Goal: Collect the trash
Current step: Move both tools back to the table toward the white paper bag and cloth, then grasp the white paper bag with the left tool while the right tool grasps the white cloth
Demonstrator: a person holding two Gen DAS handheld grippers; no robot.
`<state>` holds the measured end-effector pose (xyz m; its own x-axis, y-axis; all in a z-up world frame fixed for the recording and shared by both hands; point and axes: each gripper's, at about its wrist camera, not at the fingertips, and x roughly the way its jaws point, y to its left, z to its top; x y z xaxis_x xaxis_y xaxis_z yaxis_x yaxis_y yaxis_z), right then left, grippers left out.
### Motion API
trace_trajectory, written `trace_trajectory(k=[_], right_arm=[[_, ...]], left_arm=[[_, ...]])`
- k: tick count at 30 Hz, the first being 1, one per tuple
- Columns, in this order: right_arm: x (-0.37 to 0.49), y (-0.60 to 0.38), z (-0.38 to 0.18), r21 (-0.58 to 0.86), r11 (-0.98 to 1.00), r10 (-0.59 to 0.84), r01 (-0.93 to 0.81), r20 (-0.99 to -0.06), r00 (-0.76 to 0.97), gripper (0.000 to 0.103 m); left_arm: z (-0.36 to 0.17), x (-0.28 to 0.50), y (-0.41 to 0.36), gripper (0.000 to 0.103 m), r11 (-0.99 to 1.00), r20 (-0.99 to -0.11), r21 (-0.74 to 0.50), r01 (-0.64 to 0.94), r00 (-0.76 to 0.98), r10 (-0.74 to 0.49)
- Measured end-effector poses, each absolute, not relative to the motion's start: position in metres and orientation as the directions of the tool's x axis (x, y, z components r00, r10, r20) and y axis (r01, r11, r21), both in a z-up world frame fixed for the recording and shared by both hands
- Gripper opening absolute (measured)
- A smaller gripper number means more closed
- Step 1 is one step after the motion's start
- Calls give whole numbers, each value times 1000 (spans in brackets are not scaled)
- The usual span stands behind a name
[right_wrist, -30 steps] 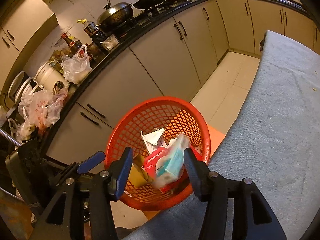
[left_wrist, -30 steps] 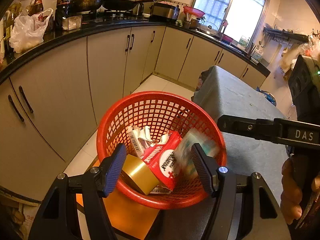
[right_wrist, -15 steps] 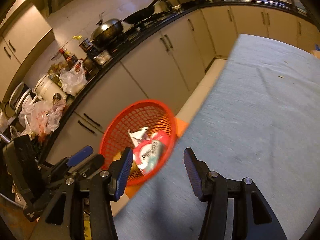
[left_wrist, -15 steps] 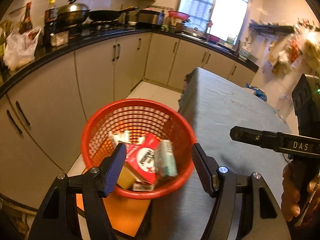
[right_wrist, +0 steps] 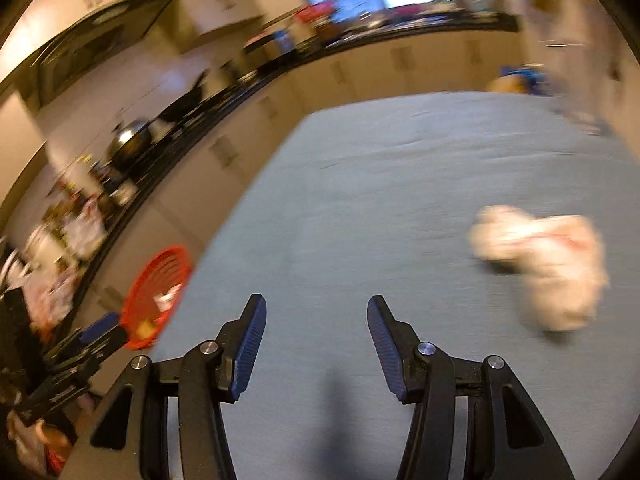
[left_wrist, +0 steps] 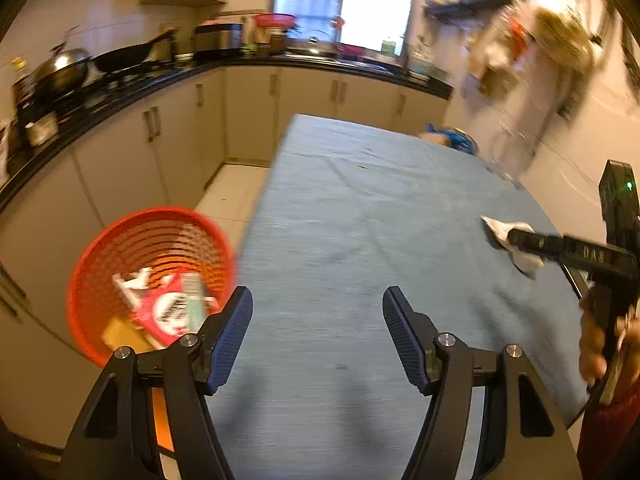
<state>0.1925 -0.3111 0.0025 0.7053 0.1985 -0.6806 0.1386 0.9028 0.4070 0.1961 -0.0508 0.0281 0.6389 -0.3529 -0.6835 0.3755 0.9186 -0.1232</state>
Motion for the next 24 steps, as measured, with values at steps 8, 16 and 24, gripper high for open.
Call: trace_trajectory(k=[8, 16, 24], right_arm=[[175, -395, -7, 152, 937, -100, 314, -746, 659, 60], [187, -397, -38, 107, 957, -88, 270, -780, 620, 33], [127, -417, -20, 258, 910, -57, 325, -698, 713, 30]], left_arm=[[20, 186, -127, 67, 861, -723, -116, 496, 552, -416], [23, 187, -190, 67, 817, -754, -119, 564, 484, -444], [24, 210, -253, 67, 777, -773, -243, 581, 368, -517]])
